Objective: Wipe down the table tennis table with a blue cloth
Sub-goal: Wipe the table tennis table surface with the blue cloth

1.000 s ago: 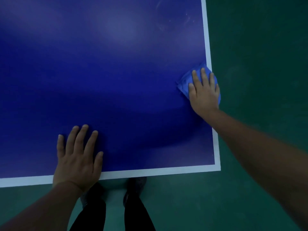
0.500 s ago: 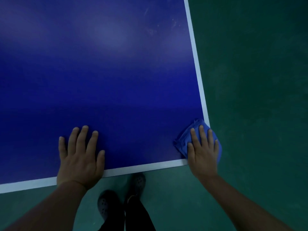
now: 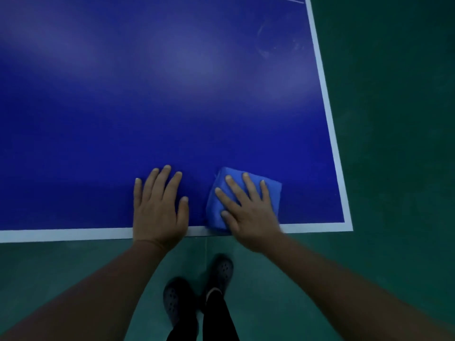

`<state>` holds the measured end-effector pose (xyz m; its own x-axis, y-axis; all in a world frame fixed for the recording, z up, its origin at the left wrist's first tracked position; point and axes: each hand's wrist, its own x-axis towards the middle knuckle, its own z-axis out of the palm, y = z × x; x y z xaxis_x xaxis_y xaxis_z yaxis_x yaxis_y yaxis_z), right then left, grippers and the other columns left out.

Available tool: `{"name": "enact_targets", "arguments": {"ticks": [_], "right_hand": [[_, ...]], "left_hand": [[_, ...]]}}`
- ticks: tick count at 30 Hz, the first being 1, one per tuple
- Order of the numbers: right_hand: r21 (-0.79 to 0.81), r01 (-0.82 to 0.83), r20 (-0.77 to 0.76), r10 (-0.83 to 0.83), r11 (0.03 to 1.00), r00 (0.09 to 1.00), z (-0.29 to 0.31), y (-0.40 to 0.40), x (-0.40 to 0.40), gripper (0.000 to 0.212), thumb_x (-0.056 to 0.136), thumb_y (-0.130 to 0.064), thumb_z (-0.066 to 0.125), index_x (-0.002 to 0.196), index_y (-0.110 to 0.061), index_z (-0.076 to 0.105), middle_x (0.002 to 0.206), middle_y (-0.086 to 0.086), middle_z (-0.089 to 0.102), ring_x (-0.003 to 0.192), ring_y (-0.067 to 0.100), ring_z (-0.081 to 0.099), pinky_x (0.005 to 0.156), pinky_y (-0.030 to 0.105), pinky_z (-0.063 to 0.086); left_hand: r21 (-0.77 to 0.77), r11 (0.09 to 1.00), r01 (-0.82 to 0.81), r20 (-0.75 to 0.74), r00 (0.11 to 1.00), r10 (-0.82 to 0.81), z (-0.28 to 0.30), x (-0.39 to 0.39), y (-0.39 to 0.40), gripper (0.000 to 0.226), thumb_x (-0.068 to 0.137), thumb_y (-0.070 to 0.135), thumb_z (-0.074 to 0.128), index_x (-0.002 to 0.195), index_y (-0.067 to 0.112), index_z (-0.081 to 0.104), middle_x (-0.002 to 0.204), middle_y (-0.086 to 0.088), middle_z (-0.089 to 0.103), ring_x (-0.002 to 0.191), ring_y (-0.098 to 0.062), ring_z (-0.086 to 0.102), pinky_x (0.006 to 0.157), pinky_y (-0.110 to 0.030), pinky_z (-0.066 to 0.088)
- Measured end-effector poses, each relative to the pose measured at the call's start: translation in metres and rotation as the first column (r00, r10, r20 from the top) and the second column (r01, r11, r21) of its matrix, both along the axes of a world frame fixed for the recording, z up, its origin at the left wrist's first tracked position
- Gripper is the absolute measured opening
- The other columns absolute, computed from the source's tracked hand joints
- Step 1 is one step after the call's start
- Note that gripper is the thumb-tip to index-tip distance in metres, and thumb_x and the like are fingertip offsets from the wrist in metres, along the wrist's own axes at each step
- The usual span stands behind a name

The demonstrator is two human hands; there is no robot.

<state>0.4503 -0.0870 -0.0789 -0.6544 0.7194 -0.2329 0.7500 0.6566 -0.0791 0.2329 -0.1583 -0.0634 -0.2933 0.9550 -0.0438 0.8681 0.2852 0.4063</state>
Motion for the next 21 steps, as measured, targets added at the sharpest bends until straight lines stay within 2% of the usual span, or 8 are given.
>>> {"name": "enact_targets", "arguments": {"ticks": [2, 5, 7, 10, 14, 19, 21], "right_hand": [[0.004, 0.009, 0.031, -0.009, 1.000, 0.999, 0.002, 0.033, 0.014, 0.057, 0.100, -0.052, 0.020, 0.154, -0.036, 0.030, 0.165, -0.002, 0.021, 0.152, 0.035, 0.014, 0.118, 0.062, 0.011], [0.028, 0.213, 0.013, -0.213, 0.977, 0.977, 0.002, 0.081, -0.005, 0.060, 0.100, -0.056, 0.008, 0.157, -0.039, 0.016, 0.167, -0.008, 0.006, 0.154, 0.028, 0.000, 0.121, 0.057, 0.002], [0.008, 0.252, -0.022, -0.252, 0.968, 0.967, -0.001, 0.103, -0.037, 0.060, 0.099, -0.058, 0.005, 0.157, -0.042, 0.009, 0.167, -0.011, 0.000, 0.154, 0.024, -0.008, 0.121, 0.055, -0.005], [0.004, 0.194, -0.037, -0.193, 0.981, 0.980, -0.002, 0.129, -0.084, 0.060, 0.099, -0.058, 0.004, 0.157, -0.042, 0.006, 0.167, -0.011, -0.002, 0.154, 0.024, -0.011, 0.121, 0.056, -0.007], [-0.008, 0.065, -0.021, -0.065, 0.998, 0.998, -0.001, 0.141, -0.138, 0.061, 0.098, -0.059, 0.002, 0.157, -0.044, 0.005, 0.167, -0.012, -0.004, 0.153, 0.023, -0.012, 0.121, 0.056, -0.010], [-0.027, -0.124, -0.036, 0.123, 0.992, 0.992, -0.001, 0.106, -0.166, 0.058, 0.100, -0.057, 0.006, 0.156, -0.044, 0.009, 0.167, -0.011, -0.001, 0.154, 0.023, -0.011, 0.120, 0.057, -0.010], [-0.015, -0.151, -0.038, 0.150, 0.988, 0.988, -0.001, 0.080, -0.165, 0.057, 0.101, -0.055, 0.010, 0.157, -0.043, 0.012, 0.168, -0.010, 0.001, 0.154, 0.024, -0.008, 0.120, 0.058, -0.009]], "left_hand": [[-0.029, 0.998, -0.056, -0.041, 0.998, 0.055, 0.001, -0.027, -0.013, 0.060, 0.092, 0.041, 0.033, 0.141, 0.011, 0.050, 0.153, -0.011, 0.041, 0.146, -0.029, 0.028, 0.121, -0.054, 0.008], [-0.067, 0.986, -0.154, -0.119, 0.982, 0.145, -0.001, -0.079, -0.033, 0.063, 0.092, 0.042, 0.030, 0.141, 0.009, 0.049, 0.153, -0.014, 0.040, 0.146, -0.031, 0.027, 0.121, -0.056, 0.007], [-0.094, 0.982, -0.166, -0.157, 0.976, 0.150, -0.001, -0.101, -0.039, 0.065, 0.092, 0.044, 0.028, 0.143, 0.008, 0.048, 0.154, -0.016, 0.038, 0.146, -0.033, 0.025, 0.120, -0.057, 0.005], [-0.113, 0.985, -0.128, -0.171, 0.979, 0.108, -0.004, -0.107, -0.040, 0.066, 0.093, 0.046, 0.026, 0.144, 0.010, 0.047, 0.154, -0.015, 0.037, 0.147, -0.033, 0.023, 0.121, -0.058, 0.004], [-0.057, 0.991, -0.119, -0.159, 0.981, 0.108, -0.007, -0.109, -0.043, 0.065, 0.096, 0.046, 0.027, 0.144, 0.008, 0.047, 0.153, -0.016, 0.039, 0.146, -0.034, 0.026, 0.120, -0.060, 0.007], [0.009, 0.989, -0.146, -0.132, 0.980, 0.146, -0.009, -0.110, -0.044, 0.064, 0.096, 0.046, 0.029, 0.143, 0.006, 0.047, 0.152, -0.016, 0.040, 0.145, -0.035, 0.028, 0.120, -0.059, 0.007], [0.023, 0.990, -0.138, -0.126, 0.982, 0.140, -0.009, -0.110, -0.045, 0.063, 0.097, 0.046, 0.029, 0.141, 0.006, 0.049, 0.149, -0.017, 0.044, 0.143, -0.036, 0.031, 0.119, -0.060, 0.009]]}}
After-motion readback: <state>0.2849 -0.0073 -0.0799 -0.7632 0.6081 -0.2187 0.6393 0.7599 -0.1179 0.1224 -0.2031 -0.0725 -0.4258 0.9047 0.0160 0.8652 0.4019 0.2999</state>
